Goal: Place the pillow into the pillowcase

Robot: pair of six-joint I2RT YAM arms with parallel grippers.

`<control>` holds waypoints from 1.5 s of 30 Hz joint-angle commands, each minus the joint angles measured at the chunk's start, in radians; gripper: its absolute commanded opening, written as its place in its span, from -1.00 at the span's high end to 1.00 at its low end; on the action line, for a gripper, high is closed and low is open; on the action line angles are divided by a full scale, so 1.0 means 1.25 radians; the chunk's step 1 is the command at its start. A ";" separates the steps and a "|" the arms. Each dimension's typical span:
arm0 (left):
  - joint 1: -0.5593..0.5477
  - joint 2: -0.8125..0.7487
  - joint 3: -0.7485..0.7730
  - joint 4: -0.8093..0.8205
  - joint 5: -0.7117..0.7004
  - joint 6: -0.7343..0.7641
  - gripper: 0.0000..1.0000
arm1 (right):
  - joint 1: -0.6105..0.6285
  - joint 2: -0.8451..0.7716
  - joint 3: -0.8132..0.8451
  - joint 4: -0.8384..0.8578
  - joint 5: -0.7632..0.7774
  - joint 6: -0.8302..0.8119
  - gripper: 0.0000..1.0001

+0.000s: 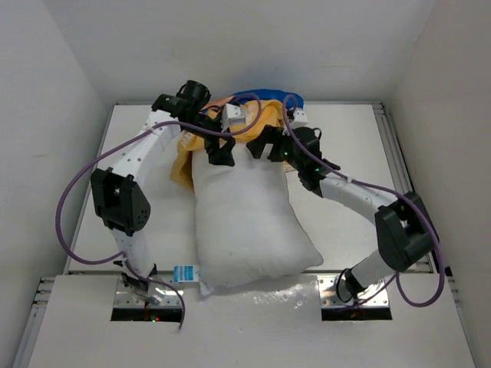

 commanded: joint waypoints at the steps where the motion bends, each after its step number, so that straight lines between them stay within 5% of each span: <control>1: 0.062 -0.072 0.020 0.077 -0.015 -0.080 -0.99 | -0.039 -0.098 0.049 -0.188 -0.200 -0.216 -0.98; 6: 0.181 -0.103 0.021 0.159 -0.082 -0.230 -0.99 | -0.142 -0.206 0.061 -0.433 -0.338 -0.387 -0.93; 7: 0.196 -0.108 0.010 0.172 -0.103 -0.248 -0.99 | -0.183 -0.214 0.060 -0.446 -0.368 -0.402 -0.70; 8: 0.211 -0.116 -0.024 0.181 -0.146 -0.254 -0.92 | -0.206 -0.225 0.051 -0.444 -0.409 -0.391 0.49; 9: 0.233 -0.120 -0.045 0.187 -0.159 -0.244 -0.75 | -0.225 -0.224 0.043 -0.435 -0.415 -0.372 0.93; 10: 0.241 -0.125 -0.066 0.198 -0.170 -0.238 -0.11 | -0.267 -0.220 0.037 -0.419 -0.424 -0.312 1.00; 11: 0.245 -0.139 -0.121 0.216 -0.207 -0.263 0.25 | -0.289 -0.207 0.022 -0.398 -0.442 -0.279 1.00; 12: 0.251 -0.148 -0.150 0.256 -0.222 -0.268 0.46 | -0.306 -0.194 0.017 -0.349 -0.498 -0.252 0.75; 13: 0.252 -0.155 -0.181 0.268 -0.229 -0.265 0.46 | -0.330 -0.181 0.017 -0.335 -0.527 -0.205 0.42; 15: 0.250 -0.162 -0.244 0.289 -0.243 -0.245 0.10 | -0.343 -0.132 0.030 -0.305 -0.527 -0.177 -0.11; 16: 0.249 -0.160 -0.261 0.299 -0.257 -0.246 -0.33 | -0.359 -0.113 0.032 -0.301 -0.504 -0.146 -0.13; 17: 0.248 -0.157 -0.291 0.309 -0.279 -0.253 -0.48 | -0.369 -0.093 0.027 -0.273 -0.479 -0.123 -0.06; 18: 0.246 -0.157 -0.306 0.332 -0.283 -0.256 -0.61 | -0.380 -0.041 0.028 -0.264 -0.452 -0.100 0.12; 19: 0.246 -0.156 -0.322 0.339 -0.284 -0.256 -0.82 | -0.402 -0.007 0.034 -0.258 -0.408 -0.065 0.80; 21: 0.244 -0.143 -0.358 0.358 -0.277 -0.244 -0.99 | -0.407 0.103 0.103 -0.301 -0.365 -0.067 0.93; 24: 0.244 -0.120 -0.393 0.392 -0.285 -0.238 -0.99 | -0.375 0.236 0.221 -0.361 -0.315 -0.149 0.56; 25: 0.244 -0.108 -0.404 0.399 -0.294 -0.241 -0.99 | -0.369 0.262 0.250 -0.346 -0.312 -0.157 0.07; 26: 0.244 -0.100 -0.405 0.406 -0.289 -0.244 -0.99 | -0.361 0.284 0.260 -0.339 -0.308 -0.168 -0.14; 29: 0.236 -0.076 -0.413 0.443 -0.274 -0.262 -0.99 | -0.330 0.359 0.297 -0.349 -0.289 -0.214 -0.43; 37: 0.229 -0.024 -0.462 0.543 -0.343 -0.290 -0.99 | -0.265 0.450 0.286 -0.367 -0.274 -0.245 -0.46; 39: 0.228 -0.011 -0.473 0.574 -0.336 -0.296 -0.96 | -0.251 0.466 0.281 -0.361 -0.285 -0.241 -0.16; 41: 0.229 0.019 -0.466 0.564 -0.312 -0.308 -0.70 | -0.248 0.464 0.275 -0.337 -0.308 -0.234 0.45; 42: 0.230 0.027 -0.444 0.546 -0.285 -0.305 0.05 | -0.252 0.453 0.254 -0.301 -0.325 -0.201 0.99; 44: 0.230 0.025 -0.426 0.453 -0.214 -0.269 0.81 | -0.271 0.394 0.209 -0.283 -0.362 -0.178 1.00; 45: 0.233 0.014 -0.418 0.418 -0.163 -0.244 1.00 | -0.277 0.366 0.192 -0.280 -0.412 -0.159 1.00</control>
